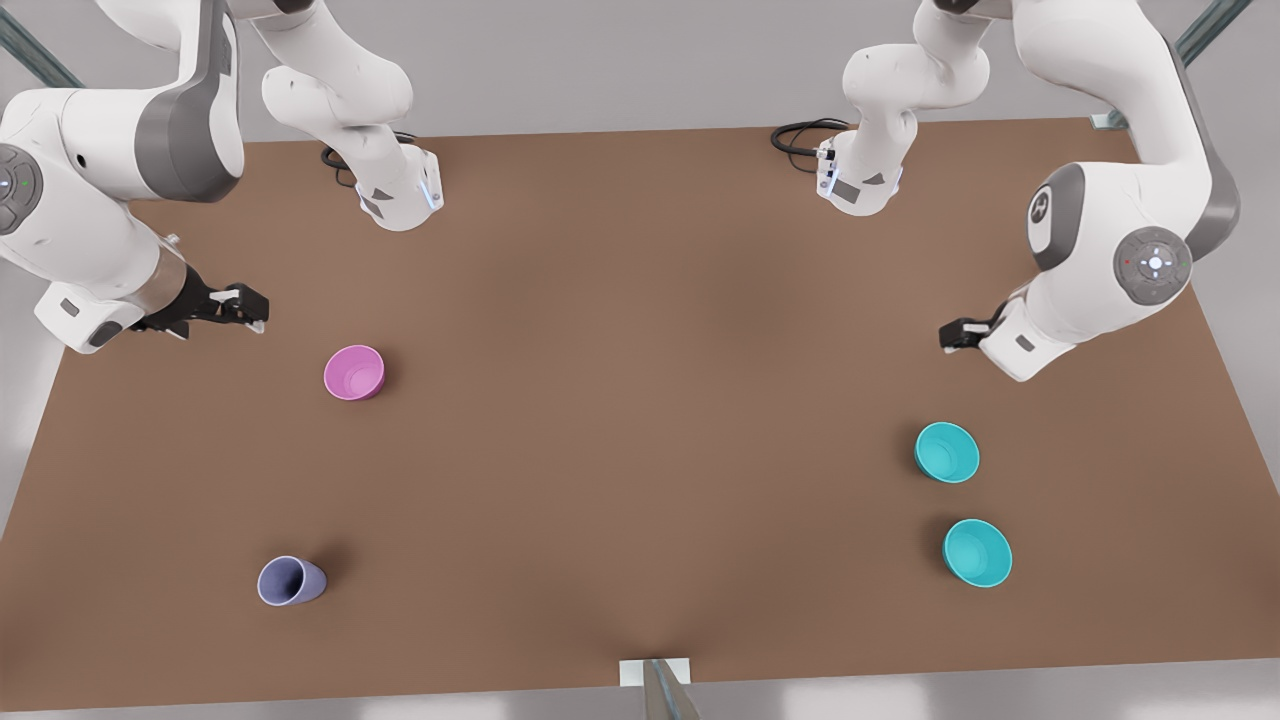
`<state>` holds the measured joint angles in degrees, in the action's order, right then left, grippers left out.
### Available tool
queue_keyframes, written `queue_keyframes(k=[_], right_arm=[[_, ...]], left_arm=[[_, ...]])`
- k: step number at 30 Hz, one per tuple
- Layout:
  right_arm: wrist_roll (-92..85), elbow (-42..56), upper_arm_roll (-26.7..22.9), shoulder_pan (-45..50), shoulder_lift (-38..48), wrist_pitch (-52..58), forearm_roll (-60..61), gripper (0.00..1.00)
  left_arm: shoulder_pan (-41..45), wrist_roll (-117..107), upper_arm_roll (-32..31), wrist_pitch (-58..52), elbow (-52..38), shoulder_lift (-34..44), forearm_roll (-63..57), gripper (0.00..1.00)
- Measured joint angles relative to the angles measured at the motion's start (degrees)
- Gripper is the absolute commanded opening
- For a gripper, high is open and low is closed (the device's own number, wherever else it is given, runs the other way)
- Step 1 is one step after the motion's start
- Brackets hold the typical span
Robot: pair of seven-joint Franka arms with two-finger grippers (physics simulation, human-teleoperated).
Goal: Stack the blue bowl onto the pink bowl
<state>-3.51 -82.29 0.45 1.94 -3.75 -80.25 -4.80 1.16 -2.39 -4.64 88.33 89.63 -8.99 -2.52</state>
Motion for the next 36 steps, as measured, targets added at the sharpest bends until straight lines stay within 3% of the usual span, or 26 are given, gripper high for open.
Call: queue_keyframes(k=[3,9,13,17,27,36], right_arm=[[-0.31,-1.34,-0.07,0.05,-0.09,-0.09,-0.23,1.00],[-0.93,-22.94,-0.15,-5.38,-1.29,-7.97,-0.01,1.00],[-1.21,-27.98,-0.20,-12.13,-7.53,-16.10,1.77,1.00],[-1.34,-31.02,-0.19,-12.86,-10.50,-22.87,4.32,1.00],[-1.81,-51.42,-0.17,-14.36,-6.28,-42.85,7.43,1.00],[-1.98,-54.47,0.20,-14.25,-11.49,-55.40,8.08,1.00]], left_arm=[[0.05,-0.47,0.00,0.14,-0.04,0.01,0.13,1.00],[0.19,-1.20,-0.09,-0.35,-0.39,0.03,0.30,1.00],[0.41,-1.57,-0.24,-1.80,-0.59,0.07,0.34,1.00],[0.45,-1.86,-0.26,-2.69,-0.61,-0.02,0.35,1.00],[0.18,-2.39,-0.27,-3.52,-0.54,-0.13,0.36,1.00],[0.16,-2.69,-0.27,-4.03,-0.49,-0.65,0.29,1.00]])
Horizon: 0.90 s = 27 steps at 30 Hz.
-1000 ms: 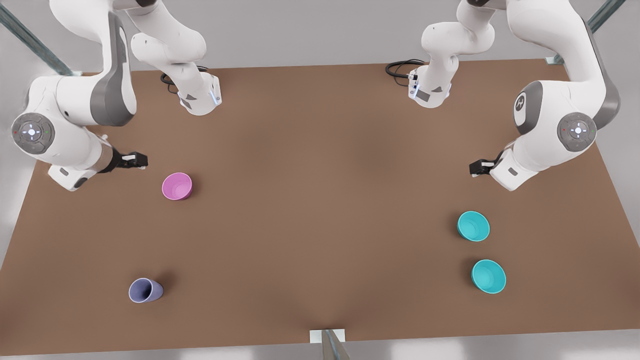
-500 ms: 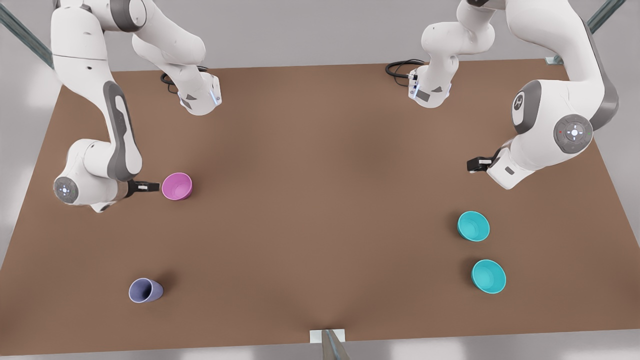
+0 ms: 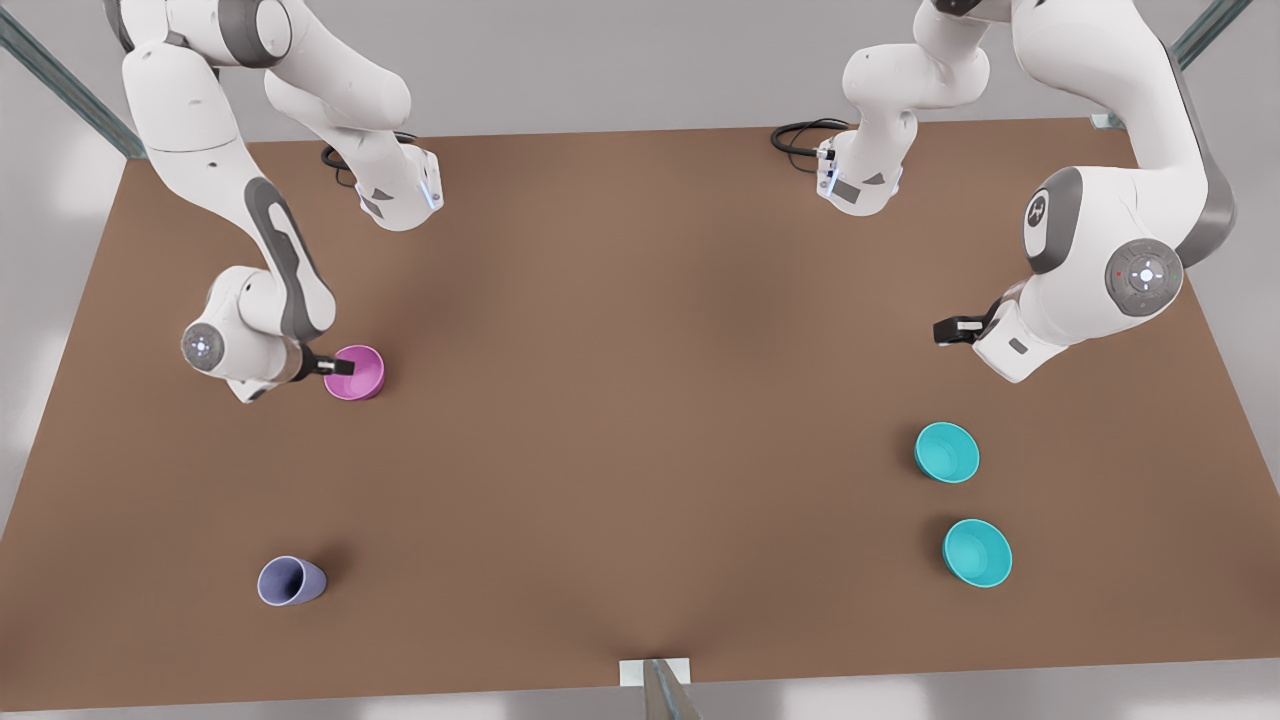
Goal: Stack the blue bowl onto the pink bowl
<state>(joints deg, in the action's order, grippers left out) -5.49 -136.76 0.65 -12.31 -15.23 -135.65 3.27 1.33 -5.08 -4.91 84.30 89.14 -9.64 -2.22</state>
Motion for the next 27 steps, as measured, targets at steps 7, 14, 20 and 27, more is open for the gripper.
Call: queue_keyframes(k=[7,14,20,27], right_arm=[[-0.15,0.42,0.28,0.07,-1.57,-3.86,1.15,0.44],[-1.61,3.55,0.66,0.08,-1.09,-2.93,2.54,0.21],[-1.43,8.18,7.18,1.15,1.90,1.44,6.94,0.21],[2.04,29.18,8.93,22.64,-7.73,3.53,17.05,0.21]], left_arm=[[0.18,-0.15,0.00,-0.32,0.00,0.00,0.01,1.00],[0.23,-0.26,0.00,-0.56,-0.08,0.16,-0.02,1.00],[0.26,-0.33,0.00,-0.92,-0.08,0.09,-0.03,1.00],[0.26,-0.39,0.00,-1.06,-0.08,0.09,-0.03,1.00]])
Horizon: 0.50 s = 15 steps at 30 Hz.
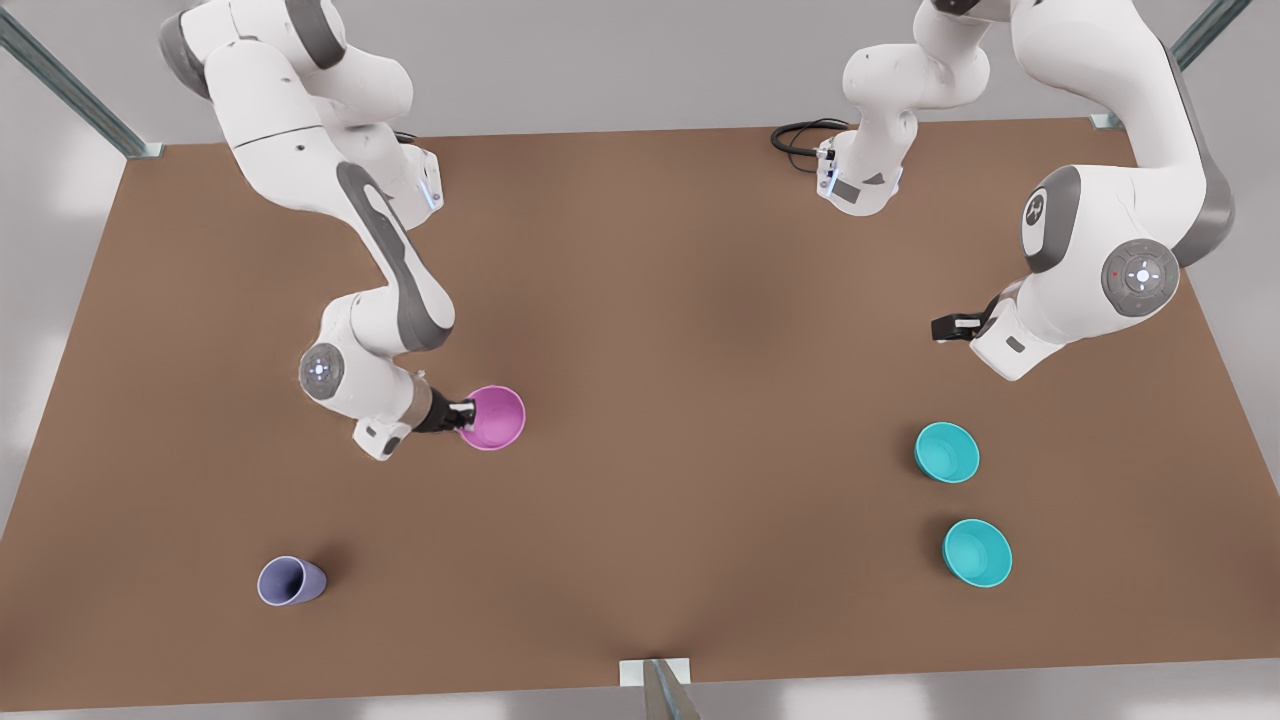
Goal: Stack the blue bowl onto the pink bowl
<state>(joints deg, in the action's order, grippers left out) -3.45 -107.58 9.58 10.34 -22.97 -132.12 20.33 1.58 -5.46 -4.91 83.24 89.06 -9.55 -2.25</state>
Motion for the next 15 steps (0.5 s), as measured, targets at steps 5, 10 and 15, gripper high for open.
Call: queue_keyframes(k=[5,10,15], right_arm=[[6.82,19.16,-0.29,10.97,-14.28,-0.49,1.54,0.21],[14.03,26.05,-0.43,16.26,-23.61,-3.95,1.80,0.21],[19.71,28.06,-0.37,17.14,-27.24,-5.65,1.86,0.21]], left_arm=[[0.00,-0.04,0.00,-0.04,0.00,0.00,0.00,1.00],[-0.08,-0.07,0.00,-0.04,0.00,-0.18,0.00,1.00],[-0.14,-0.10,0.01,-0.03,-0.04,-0.11,0.00,1.00]])
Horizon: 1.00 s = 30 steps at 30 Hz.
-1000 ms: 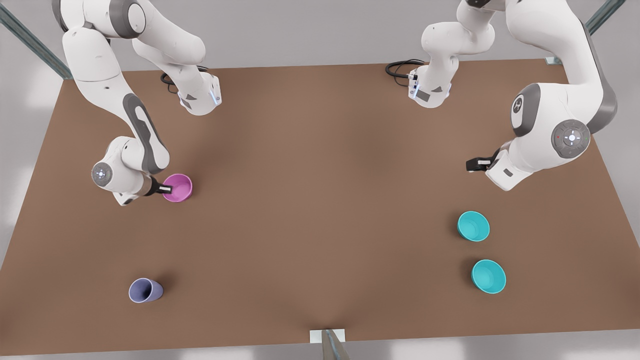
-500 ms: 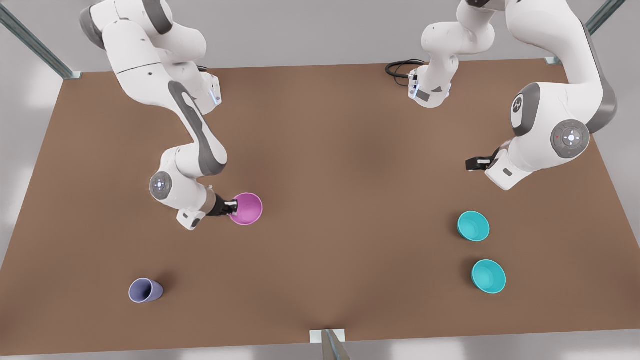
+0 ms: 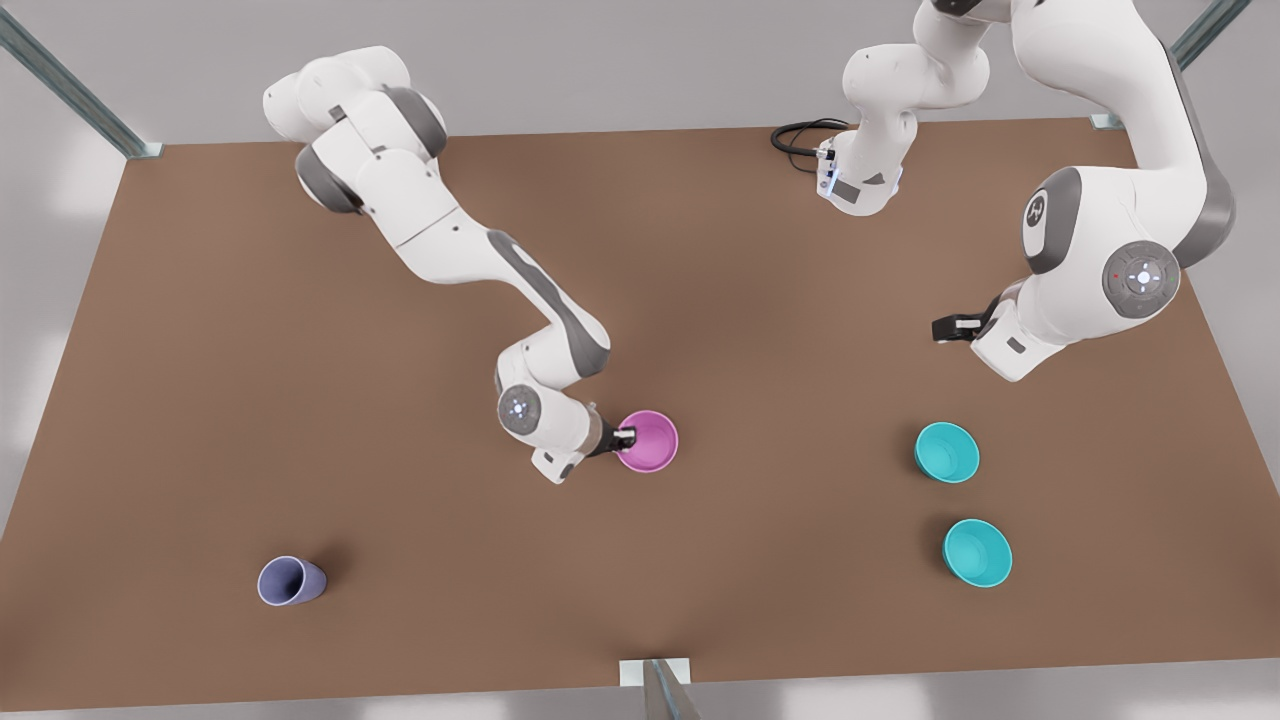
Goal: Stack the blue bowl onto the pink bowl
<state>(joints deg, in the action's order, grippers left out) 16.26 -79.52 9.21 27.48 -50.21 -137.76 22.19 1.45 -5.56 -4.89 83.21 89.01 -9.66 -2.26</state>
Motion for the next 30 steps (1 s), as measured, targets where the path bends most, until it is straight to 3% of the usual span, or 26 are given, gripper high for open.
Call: queue_keyframes(k=[1,2,3,8,11,15,18,23,30], right_arm=[[1.02,0.06,0.01,0.01,-0.11,-0.17,-0.07,0.39],[1.99,0.09,-0.01,-0.02,-0.18,-0.31,-0.16,0.96],[2.92,0.11,-0.02,-0.04,-0.25,-0.45,-0.21,1.00],[6.85,0.82,-0.01,-0.51,0.02,-0.64,-0.18,1.00],[8.77,1.24,-0.13,-4.51,5.81,3.12,-0.46,1.00],[8.91,1.57,-0.58,-19.95,13.67,20.82,-9.24,1.00],[6.09,10.02,-0.87,-30.80,15.80,37.40,-18.73,1.00],[-0.34,14.61,-0.85,-31.54,32.55,56.37,-27.71,1.00],[-7.70,1.99,-0.80,-31.83,45.46,62.91,-29.25,1.00]], left_arm=[[0.00,0.00,0.08,0.06,-0.02,-0.03,0.00,1.00],[0.07,0.00,0.21,0.11,-0.03,-0.04,-0.02,1.00],[0.15,0.00,0.27,0.18,-0.04,-0.01,-0.03,1.00],[0.57,0.20,1.15,0.69,-0.01,-0.16,-0.03,1.00],[0.13,2.82,9.78,3.12,-0.03,-4.70,3.29,1.00],[-6.02,8.53,14.25,11.12,-0.04,-16.75,10.81,1.00],[-6.71,12.91,14.89,17.91,0.17,-22.48,15.71,1.00],[-6.72,18.80,14.99,25.97,0.55,-27.96,21.29,1.00],[-6.64,24.73,15.00,30.95,1.58,-31.84,23.86,1.00]])
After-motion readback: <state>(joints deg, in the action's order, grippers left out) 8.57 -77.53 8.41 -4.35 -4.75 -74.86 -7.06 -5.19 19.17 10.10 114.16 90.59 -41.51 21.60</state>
